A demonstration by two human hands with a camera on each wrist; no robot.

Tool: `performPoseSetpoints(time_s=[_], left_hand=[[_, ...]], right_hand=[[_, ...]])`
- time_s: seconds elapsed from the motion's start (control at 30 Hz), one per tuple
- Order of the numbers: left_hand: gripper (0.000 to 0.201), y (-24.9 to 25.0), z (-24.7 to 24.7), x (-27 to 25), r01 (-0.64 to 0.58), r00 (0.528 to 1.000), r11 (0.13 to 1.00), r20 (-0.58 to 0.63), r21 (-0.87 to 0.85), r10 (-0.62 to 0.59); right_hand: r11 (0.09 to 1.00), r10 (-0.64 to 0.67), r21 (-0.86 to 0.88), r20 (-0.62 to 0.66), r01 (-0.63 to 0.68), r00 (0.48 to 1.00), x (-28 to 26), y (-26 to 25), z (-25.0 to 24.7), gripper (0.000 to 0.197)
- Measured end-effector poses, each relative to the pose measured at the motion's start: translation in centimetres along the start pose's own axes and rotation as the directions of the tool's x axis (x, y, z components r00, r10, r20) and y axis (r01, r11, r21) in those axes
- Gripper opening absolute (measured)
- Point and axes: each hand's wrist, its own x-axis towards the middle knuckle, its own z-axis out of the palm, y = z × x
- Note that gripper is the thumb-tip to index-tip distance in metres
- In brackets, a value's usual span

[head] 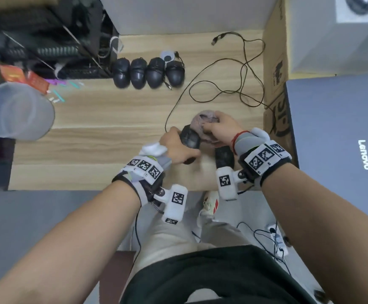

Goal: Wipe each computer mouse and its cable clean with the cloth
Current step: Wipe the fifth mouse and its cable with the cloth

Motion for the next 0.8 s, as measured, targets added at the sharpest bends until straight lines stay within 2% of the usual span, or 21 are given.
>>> performPoseSetpoints(time_s=[0.07, 0.13, 0.2, 0.23, 0.27, 0.33, 0.4, 0.47, 0.53, 0.6, 0.67, 0.73, 0.8], left_hand=[[0.064, 0.8, -2.5, -1.6, 0.0, 1.0, 0.993, -0.016, -0.119, -0.001], [0.043, 1.6, -4.2, -2.5, 0.023, 1.0, 0.935, 0.022, -0.353, -0.016], [0.036, 2.6, -6.7, -4.2, 0.069, 0.993, 0.802, 0.115, -0.593, 0.0], [0.035, 3.2, -7.4, -4.9, 0.131, 0.98, 0.707, 0.199, -0.695, 0.015], [0.042, 3.9, -8.8, -5.5, 0.16, 0.964, 0.62, 0.256, -0.768, 0.068], [0.07, 4.0, -10.1, -5.7, 0.226, 0.936, 0.425, 0.315, -0.877, 0.154], [0.083, 4.0, -11.8, -5.8, 0.247, 0.935, 0.302, 0.308, -0.921, 0.176], [0.085, 3.7, -13.3, -5.7, 0.266, 0.929, 0.294, 0.325, -0.918, 0.175], [0.078, 3.7, -13.9, -5.7, 0.275, 0.928, 0.314, 0.336, -0.909, 0.16], [0.065, 3.1, -15.2, -5.3, 0.257, 0.931, 0.341, 0.326, -0.904, 0.163], [0.059, 2.7, -16.0, -4.9, 0.252, 0.942, 0.352, 0.312, -0.901, 0.124], [0.047, 2.0, -16.7, -4.2, 0.241, 0.946, 0.37, 0.302, -0.897, 0.117], [0.045, 1.8, -17.2, -3.9, 0.229, 0.948, 0.378, 0.294, -0.897, 0.124]], right_hand=[[0.992, -0.105, 0.065, 0.024, 0.104, 0.994, -2.0, -2.6, 0.3, 0.027], [0.976, -0.186, 0.118, 0.039, 0.181, 0.982, -3.0, -4.1, 0.3, 0.027], [0.953, -0.268, 0.159, 0.04, 0.258, 0.963, -4.2, -6.4, 0.4, 0.031], [0.95, -0.278, 0.155, 0.033, 0.27, 0.96, -4.3, -6.7, 0.5, 0.033], [0.941, -0.313, 0.138, 0.017, 0.308, 0.95, -4.6, -7.8, 0.5, 0.033], [0.936, -0.333, 0.122, 0.01, 0.33, 0.943, -4.7, -9.0, 0.7, 0.032], [0.926, -0.377, 0.013, -0.028, 0.378, 0.926, -5.0, -10.5, 0.9, 0.029], [0.91, -0.409, -0.093, -0.047, 0.403, 0.911, -5.3, -12.0, 1.5, 0.023], [0.911, -0.408, -0.068, 0.012, 0.407, 0.913, -5.6, -12.9, 2.2, 0.019], [0.896, -0.432, -0.099, 0.039, 0.434, 0.901, -5.9, -14.0, 3.4, 0.031], [0.841, -0.514, -0.166, 0.048, 0.514, 0.856, -5.6, -14.4, 3.9, 0.041], [0.755, -0.606, -0.266, 0.065, 0.599, 0.793, -5.6, -14.6, 4.7, 0.03], [0.715, -0.642, -0.29, 0.089, 0.636, 0.762, -5.9, -14.6, 5.1, 0.009]])
